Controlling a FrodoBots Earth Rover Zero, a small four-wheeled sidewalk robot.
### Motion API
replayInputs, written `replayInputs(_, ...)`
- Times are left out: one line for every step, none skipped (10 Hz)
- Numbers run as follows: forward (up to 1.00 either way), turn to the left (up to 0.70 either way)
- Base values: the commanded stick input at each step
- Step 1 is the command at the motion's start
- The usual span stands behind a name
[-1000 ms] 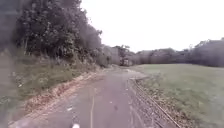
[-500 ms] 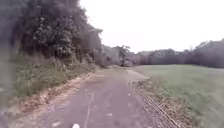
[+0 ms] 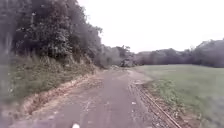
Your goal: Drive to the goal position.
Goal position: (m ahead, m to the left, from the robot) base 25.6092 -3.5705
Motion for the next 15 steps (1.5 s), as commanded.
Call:
replayInputs(0.70,0.00)
replayInputs(0.70,0.00)
replayInputs(0.70,0.00)
replayInputs(0.70,0.00)
replayInputs(0.70,0.00)
replayInputs(0.70,0.00)
replayInputs(0.70,0.00)
replayInputs(0.70,0.00)
replayInputs(0.70,0.00)
replayInputs(0.70,0.00)
replayInputs(0.70,0.00)
replayInputs(0.70,0.00)
replayInputs(0.70,0.00)
replayInputs(0.70,-0.29)
replayInputs(0.70,-0.33)
